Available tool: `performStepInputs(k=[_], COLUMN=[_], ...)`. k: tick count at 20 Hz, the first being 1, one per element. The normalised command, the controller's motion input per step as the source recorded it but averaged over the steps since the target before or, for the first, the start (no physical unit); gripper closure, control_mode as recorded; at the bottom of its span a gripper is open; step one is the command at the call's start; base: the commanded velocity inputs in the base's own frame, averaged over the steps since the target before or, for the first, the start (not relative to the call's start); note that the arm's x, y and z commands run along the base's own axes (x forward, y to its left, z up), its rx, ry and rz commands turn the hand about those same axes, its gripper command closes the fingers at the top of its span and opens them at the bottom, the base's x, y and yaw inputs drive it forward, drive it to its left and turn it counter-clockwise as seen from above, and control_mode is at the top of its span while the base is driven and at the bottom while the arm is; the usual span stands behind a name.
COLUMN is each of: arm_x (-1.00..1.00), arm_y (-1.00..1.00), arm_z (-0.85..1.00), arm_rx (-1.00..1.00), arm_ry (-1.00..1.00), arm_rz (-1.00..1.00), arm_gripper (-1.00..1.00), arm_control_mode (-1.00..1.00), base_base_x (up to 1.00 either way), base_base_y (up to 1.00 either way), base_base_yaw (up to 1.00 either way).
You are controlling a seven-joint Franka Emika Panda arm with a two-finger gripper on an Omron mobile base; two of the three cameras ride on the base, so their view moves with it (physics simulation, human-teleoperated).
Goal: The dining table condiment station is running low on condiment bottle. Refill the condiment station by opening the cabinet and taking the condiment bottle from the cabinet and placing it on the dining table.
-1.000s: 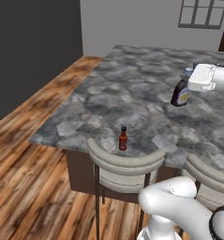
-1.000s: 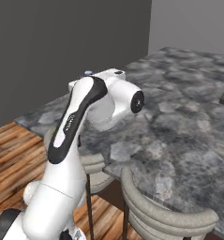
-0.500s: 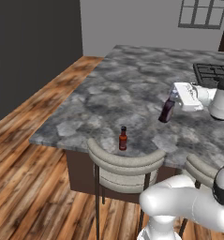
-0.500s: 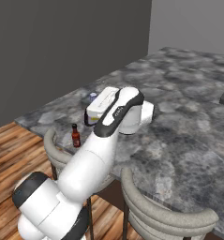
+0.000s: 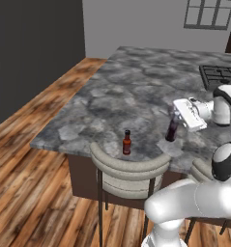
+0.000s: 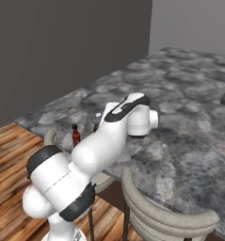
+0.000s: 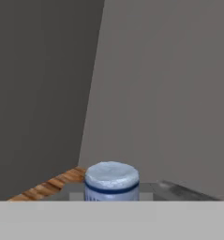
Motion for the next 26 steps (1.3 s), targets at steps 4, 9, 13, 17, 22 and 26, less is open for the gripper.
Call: performStepInputs(k=[4,9,13,17,22,26], arm_x=[0.44,0.55,0.66,0.46,0.3,0.3], arm_y=[0.02,0.0,-0.03,-0.19,-0.17,-0.13], arm_z=[-0.65,-0.45,-0.31,-0.43,-0.42,-0.31], arm_rx=[-0.06,0.01,0.01,0.01,0.01,0.04], arm_ry=[-0.02,-0.07,-0.06,0.05,0.01,-0.02], arm_rz=[0.0,0.04,0.1,0.19,0.19,0.19], arm_gripper=[1.0,1.0,1.0,1.0,1.0,1.0], arm_control_mode=[-1.0,-1.0,-1.0,-1.0,-1.0,-1.0], base_base_x=[0.0,0.0,0.0,0.0,0.0,0.0], base_base_y=[0.0,0.0,0.0,0.0,0.0,0.0], base_base_yaw=[0.0,0.0,0.0,0.0,0.0,0.0])
